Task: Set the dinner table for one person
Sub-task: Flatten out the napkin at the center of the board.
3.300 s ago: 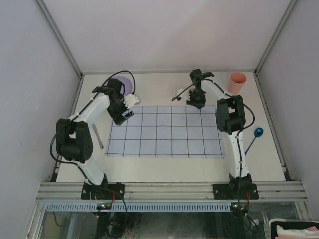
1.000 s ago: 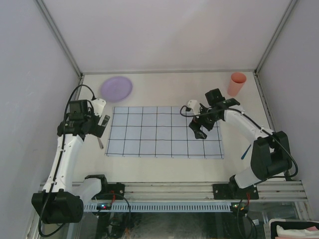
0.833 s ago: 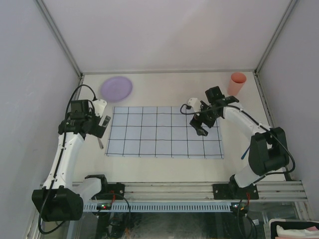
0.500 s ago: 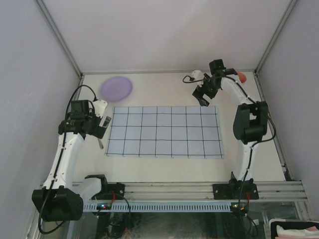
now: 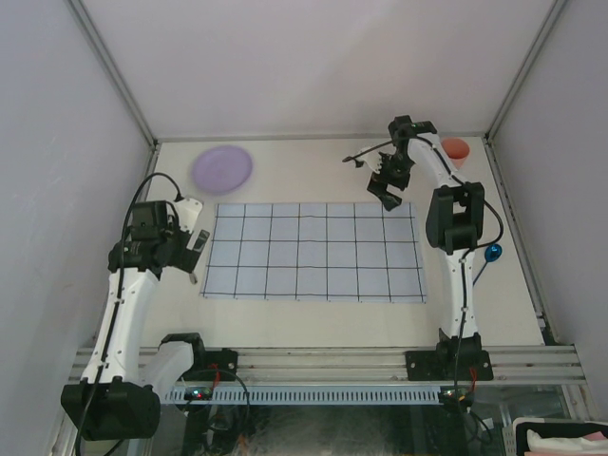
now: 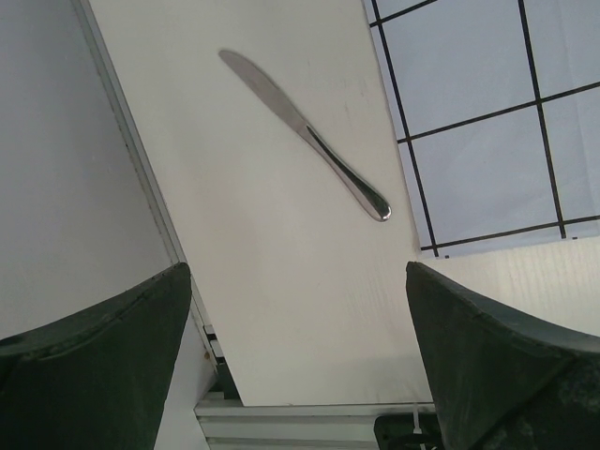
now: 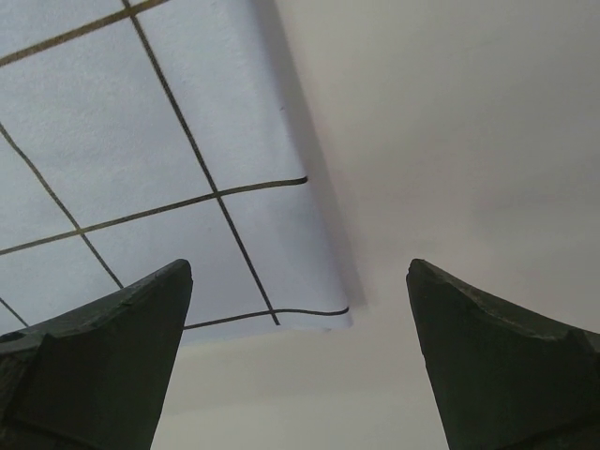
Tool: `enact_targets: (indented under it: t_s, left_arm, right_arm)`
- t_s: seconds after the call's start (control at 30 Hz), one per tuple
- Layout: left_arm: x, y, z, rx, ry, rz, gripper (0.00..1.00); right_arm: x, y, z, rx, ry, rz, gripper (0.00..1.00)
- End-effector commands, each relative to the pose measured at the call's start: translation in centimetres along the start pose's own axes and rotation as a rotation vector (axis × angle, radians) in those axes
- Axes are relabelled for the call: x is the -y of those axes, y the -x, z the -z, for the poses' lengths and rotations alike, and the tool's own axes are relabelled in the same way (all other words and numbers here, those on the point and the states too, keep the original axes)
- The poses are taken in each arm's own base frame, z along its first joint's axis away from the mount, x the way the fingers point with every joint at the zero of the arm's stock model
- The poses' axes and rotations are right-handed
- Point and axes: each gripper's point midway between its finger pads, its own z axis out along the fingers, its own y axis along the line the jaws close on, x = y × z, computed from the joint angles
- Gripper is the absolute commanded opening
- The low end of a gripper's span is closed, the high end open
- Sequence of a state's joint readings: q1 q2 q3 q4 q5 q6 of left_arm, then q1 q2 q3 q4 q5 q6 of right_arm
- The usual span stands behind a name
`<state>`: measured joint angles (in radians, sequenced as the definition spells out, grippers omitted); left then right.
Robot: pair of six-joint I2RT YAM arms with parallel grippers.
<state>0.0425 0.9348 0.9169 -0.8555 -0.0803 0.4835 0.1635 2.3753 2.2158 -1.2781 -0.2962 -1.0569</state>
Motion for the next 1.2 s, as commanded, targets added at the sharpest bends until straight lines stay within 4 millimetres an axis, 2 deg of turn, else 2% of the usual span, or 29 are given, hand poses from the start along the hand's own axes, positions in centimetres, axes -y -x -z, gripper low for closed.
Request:
enact_targets:
  t_s: [0.0, 0.23, 0.77, 1.17]
  left_arm:
    - [-0.4, 0.1, 0.1, 0.006, 0.014, -0.007, 1.00]
    - [-0.1, 0.5, 0.6, 0.013, -0.010, 0.010, 1.00]
    - [-0.4, -0.4, 1.5, 0.008, 0.028, 0.004, 1.00]
    - [-0.2, -0.5, 1.2, 0.001, 0.017, 0.006, 1.00]
  right_arm:
    - [-1.6, -1.3, 0.2, -0.038, 0.061, 0.047, 0.97]
    - [-1.8, -2.4, -1.1, -0.053, 0.100, 0.038, 0.95]
    - [-0.8, -2.5, -3.5, -0.048, 0.106, 0.035, 0.91]
    - [-0.5, -2.8, -3.8, -0.059, 0.096, 0.016, 0.70]
